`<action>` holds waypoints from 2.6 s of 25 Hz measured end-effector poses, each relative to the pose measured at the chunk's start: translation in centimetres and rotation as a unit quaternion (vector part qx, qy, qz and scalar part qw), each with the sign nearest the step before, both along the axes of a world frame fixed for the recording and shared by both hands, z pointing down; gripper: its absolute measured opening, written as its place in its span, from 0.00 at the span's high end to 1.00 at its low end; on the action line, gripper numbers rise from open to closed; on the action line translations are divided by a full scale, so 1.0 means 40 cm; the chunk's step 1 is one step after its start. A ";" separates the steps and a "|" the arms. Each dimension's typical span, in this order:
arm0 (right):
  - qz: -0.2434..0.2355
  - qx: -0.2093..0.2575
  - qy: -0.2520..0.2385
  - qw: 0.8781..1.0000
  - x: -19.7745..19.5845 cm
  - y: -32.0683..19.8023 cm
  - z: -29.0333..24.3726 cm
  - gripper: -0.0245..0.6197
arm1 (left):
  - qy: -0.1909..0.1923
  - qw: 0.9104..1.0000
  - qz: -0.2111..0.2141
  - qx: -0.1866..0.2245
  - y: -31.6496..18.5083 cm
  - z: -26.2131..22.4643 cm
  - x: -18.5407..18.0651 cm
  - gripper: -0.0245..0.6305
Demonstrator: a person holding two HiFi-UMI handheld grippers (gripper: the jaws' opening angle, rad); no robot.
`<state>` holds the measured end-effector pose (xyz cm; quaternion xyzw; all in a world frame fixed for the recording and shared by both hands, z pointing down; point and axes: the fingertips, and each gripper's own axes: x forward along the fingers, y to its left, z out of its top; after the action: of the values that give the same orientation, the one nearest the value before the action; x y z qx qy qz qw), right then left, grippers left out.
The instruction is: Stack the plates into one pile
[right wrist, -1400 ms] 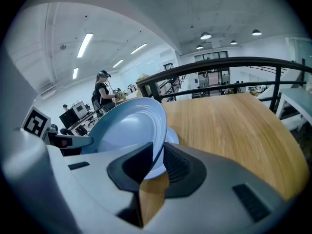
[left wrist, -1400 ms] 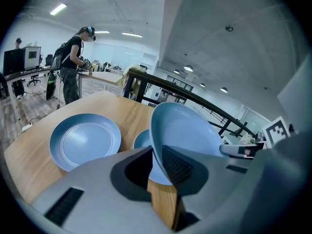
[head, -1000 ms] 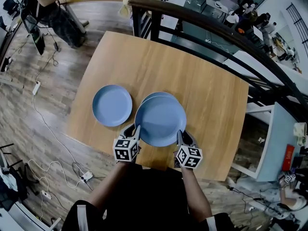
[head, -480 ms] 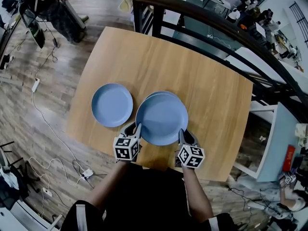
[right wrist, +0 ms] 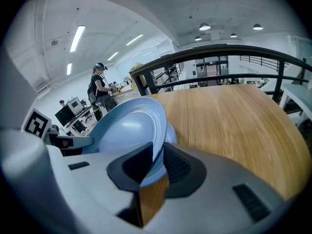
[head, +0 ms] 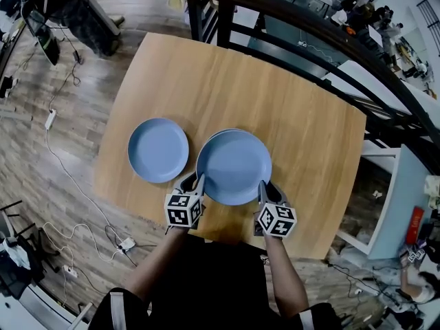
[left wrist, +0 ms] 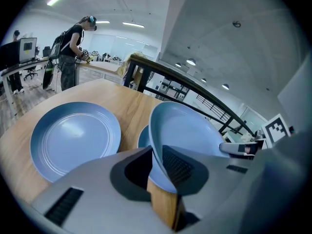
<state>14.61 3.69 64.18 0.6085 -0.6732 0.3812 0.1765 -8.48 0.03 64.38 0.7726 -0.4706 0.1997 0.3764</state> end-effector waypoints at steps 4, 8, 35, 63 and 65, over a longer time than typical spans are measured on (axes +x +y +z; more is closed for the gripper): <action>0.000 -0.010 0.000 1.000 0.010 0.000 0.023 0.83 | -0.003 1.000 0.002 -0.007 -0.003 0.019 0.010 0.85; -0.001 -0.019 -0.001 1.000 0.010 -0.007 0.038 0.83 | -0.005 1.000 0.000 -0.014 -0.012 0.034 0.011 0.85; -0.010 -0.066 0.001 0.998 0.012 -0.024 0.134 0.83 | -0.028 0.997 0.011 -0.069 -0.022 0.142 0.014 0.84; -0.013 -0.089 0.004 0.996 0.016 -0.029 0.168 0.81 | -0.040 0.997 0.014 -0.069 -0.025 0.146 0.020 0.81; -0.015 -0.090 0.004 0.996 0.014 -0.031 0.168 0.79 | -0.041 0.997 0.016 -0.070 -0.024 0.145 0.022 0.81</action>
<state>15.17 2.46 70.92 0.5812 -0.6450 0.4349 0.2387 -7.62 -0.94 70.18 0.7429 -0.4581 0.2700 0.4067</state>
